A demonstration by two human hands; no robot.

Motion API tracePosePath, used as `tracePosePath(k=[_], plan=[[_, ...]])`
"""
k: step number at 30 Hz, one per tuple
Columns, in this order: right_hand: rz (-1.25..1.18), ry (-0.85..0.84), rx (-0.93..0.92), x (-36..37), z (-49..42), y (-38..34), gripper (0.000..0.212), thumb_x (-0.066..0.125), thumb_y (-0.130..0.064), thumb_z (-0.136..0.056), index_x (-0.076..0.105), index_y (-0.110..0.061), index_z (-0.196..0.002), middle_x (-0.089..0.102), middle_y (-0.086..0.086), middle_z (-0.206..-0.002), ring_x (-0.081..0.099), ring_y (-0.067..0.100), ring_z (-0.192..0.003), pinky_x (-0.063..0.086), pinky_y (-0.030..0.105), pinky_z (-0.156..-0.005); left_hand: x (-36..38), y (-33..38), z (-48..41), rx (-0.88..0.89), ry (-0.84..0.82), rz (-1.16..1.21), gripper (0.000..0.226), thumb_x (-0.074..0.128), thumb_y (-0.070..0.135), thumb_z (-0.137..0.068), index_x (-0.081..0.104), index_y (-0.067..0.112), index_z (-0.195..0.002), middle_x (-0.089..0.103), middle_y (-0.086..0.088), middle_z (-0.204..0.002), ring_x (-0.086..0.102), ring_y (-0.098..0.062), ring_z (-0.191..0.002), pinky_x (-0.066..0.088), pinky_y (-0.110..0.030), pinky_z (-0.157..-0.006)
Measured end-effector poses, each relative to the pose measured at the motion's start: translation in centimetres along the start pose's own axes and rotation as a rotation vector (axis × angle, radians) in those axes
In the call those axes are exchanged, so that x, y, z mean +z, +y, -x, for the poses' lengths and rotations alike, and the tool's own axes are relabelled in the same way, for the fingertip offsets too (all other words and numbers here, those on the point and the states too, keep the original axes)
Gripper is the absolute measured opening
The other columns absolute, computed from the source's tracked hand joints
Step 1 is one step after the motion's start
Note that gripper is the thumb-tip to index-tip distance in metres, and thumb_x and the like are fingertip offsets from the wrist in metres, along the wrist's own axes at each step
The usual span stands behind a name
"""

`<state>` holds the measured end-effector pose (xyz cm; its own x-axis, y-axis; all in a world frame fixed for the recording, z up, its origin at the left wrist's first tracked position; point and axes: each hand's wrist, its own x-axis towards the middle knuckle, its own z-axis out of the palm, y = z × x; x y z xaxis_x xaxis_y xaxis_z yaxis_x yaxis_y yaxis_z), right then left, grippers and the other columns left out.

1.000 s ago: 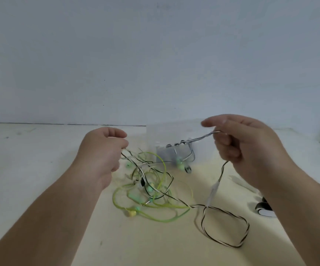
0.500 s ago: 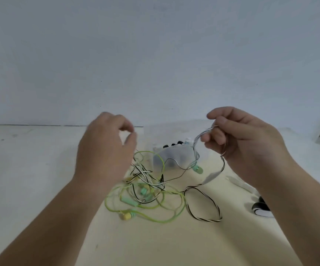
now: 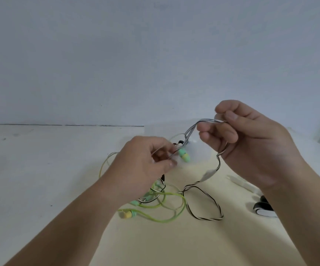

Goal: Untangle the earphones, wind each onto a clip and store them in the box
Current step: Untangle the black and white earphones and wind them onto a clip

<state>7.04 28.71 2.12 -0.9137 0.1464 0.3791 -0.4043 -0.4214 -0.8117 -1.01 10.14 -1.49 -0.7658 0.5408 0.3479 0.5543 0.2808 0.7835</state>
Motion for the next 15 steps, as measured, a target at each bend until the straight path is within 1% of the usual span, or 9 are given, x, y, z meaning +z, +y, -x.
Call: tracePosePath(k=[1,2,4,5,7,9,11,13,15], plan=[[-0.015,0.013,-0.015,-0.1,0.0,-0.1,0.026,0.047,-0.007,-0.086,0.072,-0.012,-0.079,0.042,0.002,-0.046,0.072,0.026,-0.075,0.059,0.032,-0.069,-0.1,-0.1,-0.1,-0.005,0.024,-0.031,0.009,0.079,0.019,-0.081,0.075,0.027,-0.079,0.060,0.007,-0.063,0.047,-0.004,-0.055,0.041,-0.017,-0.057],[-0.033,0.030,-0.034,-0.2,-0.1,-0.3,0.025,0.047,-0.007,-0.086,0.071,-0.012,-0.079,0.042,0.002,-0.046,0.072,0.026,-0.075,0.059,0.032,-0.070,-0.3,-0.3,-0.1,-0.012,0.062,-0.062,0.009,0.080,0.024,-0.080,0.074,0.026,-0.073,0.058,0.010,-0.059,0.046,-0.004,-0.053,0.040,-0.019,-0.055],[-0.090,0.085,-0.083,-0.5,-0.3,-0.7,0.022,0.048,-0.007,-0.084,0.069,-0.012,-0.079,0.041,0.001,-0.046,0.069,0.023,-0.071,0.058,0.030,-0.069,-1.0,-0.7,-0.2,-0.055,0.143,-0.122,0.017,0.078,0.031,-0.081,0.073,0.024,-0.067,0.062,0.014,-0.054,0.051,-0.011,-0.050,0.045,-0.026,-0.054],[-0.117,0.124,-0.104,-0.7,-0.4,-0.9,0.021,0.048,-0.007,-0.084,0.068,-0.012,-0.080,0.041,0.001,-0.047,0.067,0.022,-0.068,0.057,0.029,-0.068,-1.3,-0.8,-0.3,-0.077,0.172,-0.153,0.021,0.077,0.032,-0.082,0.072,0.022,-0.065,0.065,0.012,-0.054,0.054,-0.013,-0.048,0.047,-0.027,-0.052],[-0.134,0.202,-0.127,-1.4,-0.6,-1.3,0.021,0.047,-0.006,-0.087,0.066,-0.013,-0.083,0.040,-0.001,-0.049,0.060,0.018,-0.062,0.054,0.026,-0.066,-2.1,-1.1,-0.4,-0.115,0.198,-0.213,0.025,0.080,0.034,-0.080,0.071,0.020,-0.061,0.064,0.008,-0.051,0.051,-0.009,-0.043,0.041,-0.026,-0.048],[-0.095,0.274,-0.113,-1.9,-0.7,-1.4,0.024,0.043,-0.004,-0.093,0.064,-0.012,-0.086,0.037,-0.001,-0.050,0.055,0.016,-0.058,0.051,0.025,-0.063,-2.8,-1.0,-0.5,-0.142,0.191,-0.180,0.024,0.087,0.035,-0.070,0.071,0.019,-0.063,0.059,0.005,-0.050,0.047,-0.002,-0.046,0.037,-0.021,-0.051],[-0.002,0.333,-0.058,-2.1,-0.8,-1.1,0.024,0.042,-0.003,-0.095,0.064,-0.011,-0.087,0.035,-0.002,-0.050,0.050,0.015,-0.053,0.049,0.025,-0.059,-3.5,-0.7,-0.5,-0.157,0.143,-0.090,0.032,0.088,0.043,-0.061,0.071,0.016,-0.064,0.054,0.009,-0.051,0.049,0.002,-0.050,0.035,-0.013,-0.050],[0.074,0.318,0.018,-1.8,-0.8,-0.6,0.015,0.051,-0.003,-0.087,0.064,-0.009,-0.085,0.032,-0.002,-0.047,0.046,0.015,-0.049,0.047,0.025,-0.055,-3.7,-0.4,-0.3,-0.129,0.078,-0.043,0.046,0.082,0.057,-0.061,0.065,0.014,-0.063,0.050,0.005,-0.055,0.045,-0.008,-0.053,0.034,-0.019,-0.053],[0.142,0.240,0.091,-1.3,-0.5,0.1,0.009,0.059,-0.005,-0.075,0.064,-0.008,-0.082,0.035,-0.003,-0.045,0.045,0.014,-0.046,0.046,0.023,-0.053,-3.2,-0.1,-0.2,-0.089,0.048,0.002,0.047,0.075,0.062,-0.071,0.060,0.018,-0.064,0.055,0.001,-0.064,0.048,-0.017,-0.062,0.037,-0.027,-0.063]])
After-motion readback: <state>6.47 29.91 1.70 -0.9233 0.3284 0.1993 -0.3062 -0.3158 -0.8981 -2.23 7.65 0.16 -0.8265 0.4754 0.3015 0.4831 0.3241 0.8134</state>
